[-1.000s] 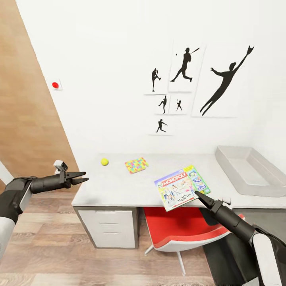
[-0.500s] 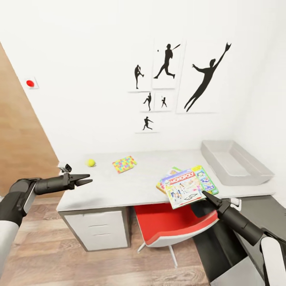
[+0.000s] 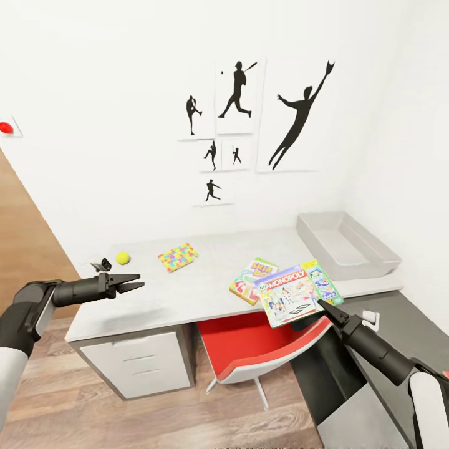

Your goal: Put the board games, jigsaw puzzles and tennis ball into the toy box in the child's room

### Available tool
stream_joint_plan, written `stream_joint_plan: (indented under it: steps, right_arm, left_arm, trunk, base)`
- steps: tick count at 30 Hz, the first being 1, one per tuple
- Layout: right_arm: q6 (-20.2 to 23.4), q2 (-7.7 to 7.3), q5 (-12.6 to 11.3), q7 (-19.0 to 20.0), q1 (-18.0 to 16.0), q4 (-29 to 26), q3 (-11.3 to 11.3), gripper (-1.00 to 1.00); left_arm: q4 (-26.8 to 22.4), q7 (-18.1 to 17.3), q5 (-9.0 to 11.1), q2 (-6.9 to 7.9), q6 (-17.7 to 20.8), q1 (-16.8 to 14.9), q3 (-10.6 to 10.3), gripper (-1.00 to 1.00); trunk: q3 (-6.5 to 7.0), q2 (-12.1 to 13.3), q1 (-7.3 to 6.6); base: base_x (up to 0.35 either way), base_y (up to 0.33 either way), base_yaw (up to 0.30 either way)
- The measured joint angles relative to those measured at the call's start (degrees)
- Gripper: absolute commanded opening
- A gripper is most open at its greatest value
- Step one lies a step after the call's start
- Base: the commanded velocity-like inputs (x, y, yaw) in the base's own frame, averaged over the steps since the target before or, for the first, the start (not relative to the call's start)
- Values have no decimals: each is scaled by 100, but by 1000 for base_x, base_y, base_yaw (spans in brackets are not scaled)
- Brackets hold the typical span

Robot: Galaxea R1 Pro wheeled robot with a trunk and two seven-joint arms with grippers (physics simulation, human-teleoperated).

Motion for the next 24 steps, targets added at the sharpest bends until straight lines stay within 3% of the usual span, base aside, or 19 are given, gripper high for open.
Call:
stream_joint_plan:
  steps: [14,24]
  right_arm:
    - [17,-22,-1,8,-2,217,-66,-100]
    - [36,-7,-48,29,-1,236,-269,-100]
  left_arm:
    - [0,0,1,32,-8,0,8,100]
    - [-1,0,1,58,-8,1,11,100]
  trunk:
    - [-106,0,0]
    - [-188,-1,0]
  base:
    - [0,0,-176]
    - [0,26,-137]
